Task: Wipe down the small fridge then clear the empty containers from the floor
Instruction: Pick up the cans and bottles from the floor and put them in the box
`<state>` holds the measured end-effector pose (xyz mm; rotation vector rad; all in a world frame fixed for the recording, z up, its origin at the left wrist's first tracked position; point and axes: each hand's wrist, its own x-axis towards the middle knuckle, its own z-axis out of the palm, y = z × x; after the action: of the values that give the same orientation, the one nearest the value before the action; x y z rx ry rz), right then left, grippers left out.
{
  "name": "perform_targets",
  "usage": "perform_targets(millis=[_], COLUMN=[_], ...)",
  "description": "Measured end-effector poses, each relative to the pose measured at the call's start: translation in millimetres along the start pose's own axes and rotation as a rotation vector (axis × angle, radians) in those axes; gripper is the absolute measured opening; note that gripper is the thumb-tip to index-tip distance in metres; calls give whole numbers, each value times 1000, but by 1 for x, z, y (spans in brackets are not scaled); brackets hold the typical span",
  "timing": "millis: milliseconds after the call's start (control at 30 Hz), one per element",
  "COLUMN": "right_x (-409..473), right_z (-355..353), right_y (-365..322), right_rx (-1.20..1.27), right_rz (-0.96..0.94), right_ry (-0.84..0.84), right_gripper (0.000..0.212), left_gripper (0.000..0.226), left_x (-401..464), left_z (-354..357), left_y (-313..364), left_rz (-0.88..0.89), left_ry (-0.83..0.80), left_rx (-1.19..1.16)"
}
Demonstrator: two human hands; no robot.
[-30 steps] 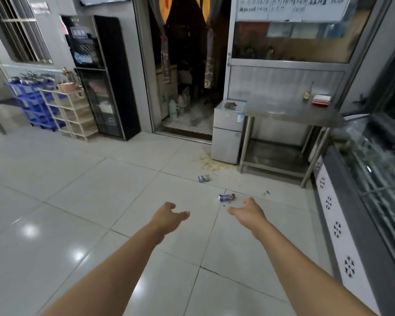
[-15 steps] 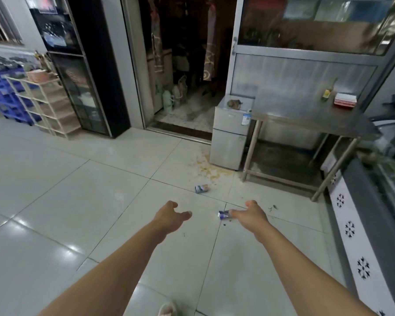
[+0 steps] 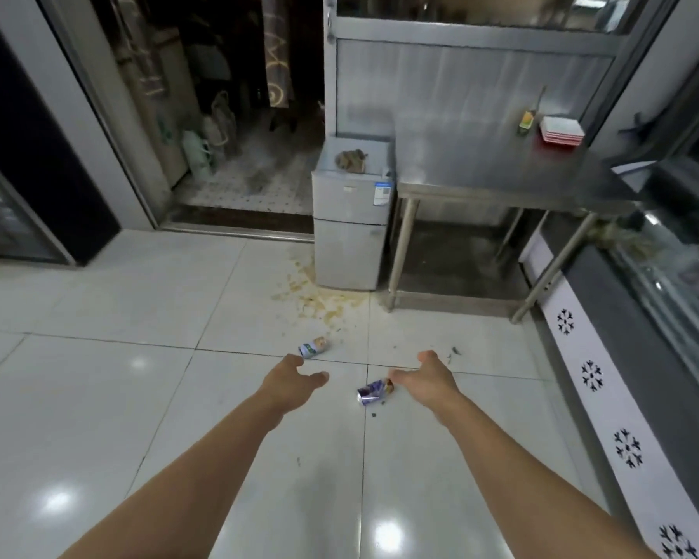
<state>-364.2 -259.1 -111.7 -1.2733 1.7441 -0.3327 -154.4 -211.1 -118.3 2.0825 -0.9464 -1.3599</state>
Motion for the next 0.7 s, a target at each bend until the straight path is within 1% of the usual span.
perform_targets(millis=[133,267,433,567,700], right_x=[64,138,220,267,301], right_z=[-1,-5,-3,5,23], right_y=[-13,-25,-39,-42,-31], right_rx=[27,75,73,80,114], right_rz=[66,122,192,253,351], right_ry=[10,9,-12,-14,0], right_gripper=[60,67,65,64,60], left_gripper=[66,65,62,61,61], left_x=[68,137,214,263,318], left_z=[8,18,30,40,51], left_y=[31,64,100,114,116], left_rz=[-20,-23,-59,-78,-118], left_ry=[-74,-106,-121,-167,-231], left_rx=[54,97,190,259,333])
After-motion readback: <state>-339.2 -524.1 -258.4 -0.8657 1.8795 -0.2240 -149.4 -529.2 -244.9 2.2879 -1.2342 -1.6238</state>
